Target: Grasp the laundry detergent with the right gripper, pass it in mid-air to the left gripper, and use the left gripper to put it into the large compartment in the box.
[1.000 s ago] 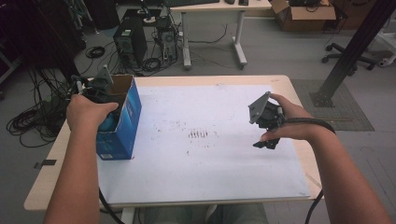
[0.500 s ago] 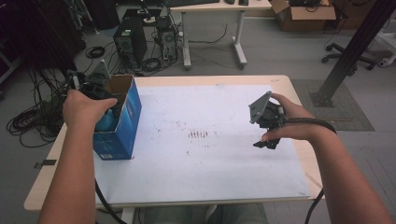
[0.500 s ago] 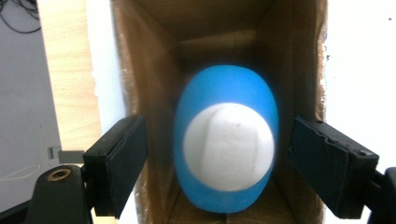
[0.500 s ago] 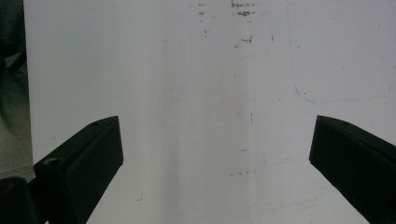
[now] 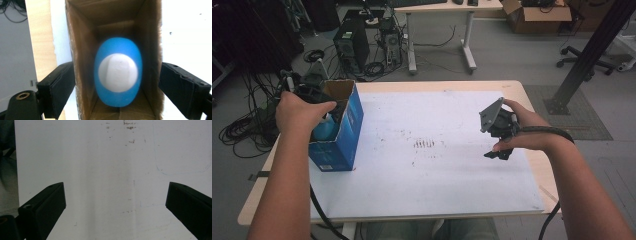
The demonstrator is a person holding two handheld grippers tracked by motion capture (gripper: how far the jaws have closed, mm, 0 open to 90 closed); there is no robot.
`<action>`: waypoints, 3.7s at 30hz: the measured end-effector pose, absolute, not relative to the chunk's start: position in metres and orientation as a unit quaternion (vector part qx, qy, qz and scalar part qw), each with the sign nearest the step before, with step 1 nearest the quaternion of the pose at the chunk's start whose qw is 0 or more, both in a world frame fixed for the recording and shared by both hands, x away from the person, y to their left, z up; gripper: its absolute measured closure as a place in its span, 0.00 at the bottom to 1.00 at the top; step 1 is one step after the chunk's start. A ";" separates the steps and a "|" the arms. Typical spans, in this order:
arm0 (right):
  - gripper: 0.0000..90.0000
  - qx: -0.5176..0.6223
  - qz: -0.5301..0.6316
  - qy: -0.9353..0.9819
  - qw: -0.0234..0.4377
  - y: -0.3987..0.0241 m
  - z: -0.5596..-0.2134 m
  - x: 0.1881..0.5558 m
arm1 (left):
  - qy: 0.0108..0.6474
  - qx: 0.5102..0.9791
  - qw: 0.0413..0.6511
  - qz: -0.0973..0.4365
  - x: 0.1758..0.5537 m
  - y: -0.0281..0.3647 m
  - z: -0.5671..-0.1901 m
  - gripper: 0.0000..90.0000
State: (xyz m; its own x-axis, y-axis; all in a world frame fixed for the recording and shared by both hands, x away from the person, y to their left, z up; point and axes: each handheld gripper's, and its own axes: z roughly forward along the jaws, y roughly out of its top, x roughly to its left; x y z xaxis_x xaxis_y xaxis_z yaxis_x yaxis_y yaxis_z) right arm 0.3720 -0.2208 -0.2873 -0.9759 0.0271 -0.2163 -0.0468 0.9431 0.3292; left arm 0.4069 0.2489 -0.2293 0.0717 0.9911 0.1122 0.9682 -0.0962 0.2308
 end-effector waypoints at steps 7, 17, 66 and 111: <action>0.03 -0.002 0.166 0.980 0.109 -0.222 -0.287 0.372 | 0.638 0.755 0.075 0.130 0.405 0.236 -0.208 0.08; 0.03 0.002 0.164 0.981 0.109 -0.225 -0.286 0.370 | 0.599 0.785 0.091 0.130 0.407 0.218 -0.186 0.05; 0.03 0.005 0.143 0.985 0.099 -0.236 -0.275 0.365 | 0.091 0.996 -0.003 0.002 0.371 0.063 -0.192 0.05; 0.03 -0.008 0.137 0.986 0.099 -0.213 -0.265 0.372 | 0.092 0.996 0.024 -0.002 0.380 0.058 -0.191 0.05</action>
